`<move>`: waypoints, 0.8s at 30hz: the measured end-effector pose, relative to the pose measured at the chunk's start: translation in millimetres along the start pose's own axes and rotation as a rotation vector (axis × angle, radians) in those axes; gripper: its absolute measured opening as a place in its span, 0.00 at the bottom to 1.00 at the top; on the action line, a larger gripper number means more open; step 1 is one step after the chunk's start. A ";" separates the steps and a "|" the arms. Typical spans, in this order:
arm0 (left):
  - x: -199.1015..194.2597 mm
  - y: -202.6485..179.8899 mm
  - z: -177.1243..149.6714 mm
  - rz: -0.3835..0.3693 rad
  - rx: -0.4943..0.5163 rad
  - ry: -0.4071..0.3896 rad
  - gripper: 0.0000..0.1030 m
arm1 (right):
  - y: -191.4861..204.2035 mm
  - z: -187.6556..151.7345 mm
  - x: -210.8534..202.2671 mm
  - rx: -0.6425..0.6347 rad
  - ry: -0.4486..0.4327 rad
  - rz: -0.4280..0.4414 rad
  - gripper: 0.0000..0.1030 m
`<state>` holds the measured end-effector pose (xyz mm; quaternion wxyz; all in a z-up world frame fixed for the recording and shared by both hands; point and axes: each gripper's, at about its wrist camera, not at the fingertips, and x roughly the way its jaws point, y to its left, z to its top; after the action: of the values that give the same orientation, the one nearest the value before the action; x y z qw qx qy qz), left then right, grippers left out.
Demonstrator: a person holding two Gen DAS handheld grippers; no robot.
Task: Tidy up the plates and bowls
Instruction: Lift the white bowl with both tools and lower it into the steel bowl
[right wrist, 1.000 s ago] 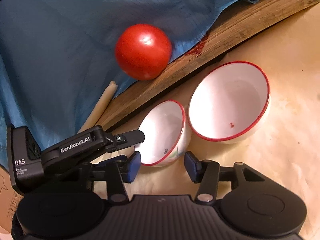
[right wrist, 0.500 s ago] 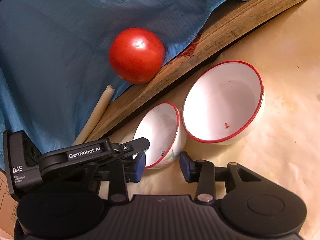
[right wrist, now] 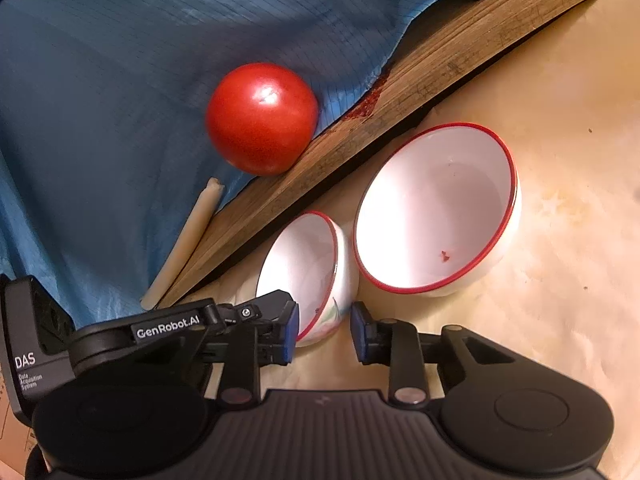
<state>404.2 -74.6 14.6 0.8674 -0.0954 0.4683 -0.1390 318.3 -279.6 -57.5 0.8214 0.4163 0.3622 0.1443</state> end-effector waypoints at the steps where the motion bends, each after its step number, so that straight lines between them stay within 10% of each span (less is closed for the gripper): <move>1: -0.4 0.2 -2.4 0.004 0.001 -0.001 0.09 | 0.4 -1.0 -0.3 -0.003 0.002 0.000 0.29; 24: -105.1 15.4 -27.3 0.000 -0.034 -0.159 0.09 | 74.4 -28.9 -41.5 -0.223 -0.015 0.113 0.29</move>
<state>328.6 -26.3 77.8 0.9001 -0.1208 0.4001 -0.1232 273.5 -239.7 9.7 0.8558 0.3432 0.3140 0.2265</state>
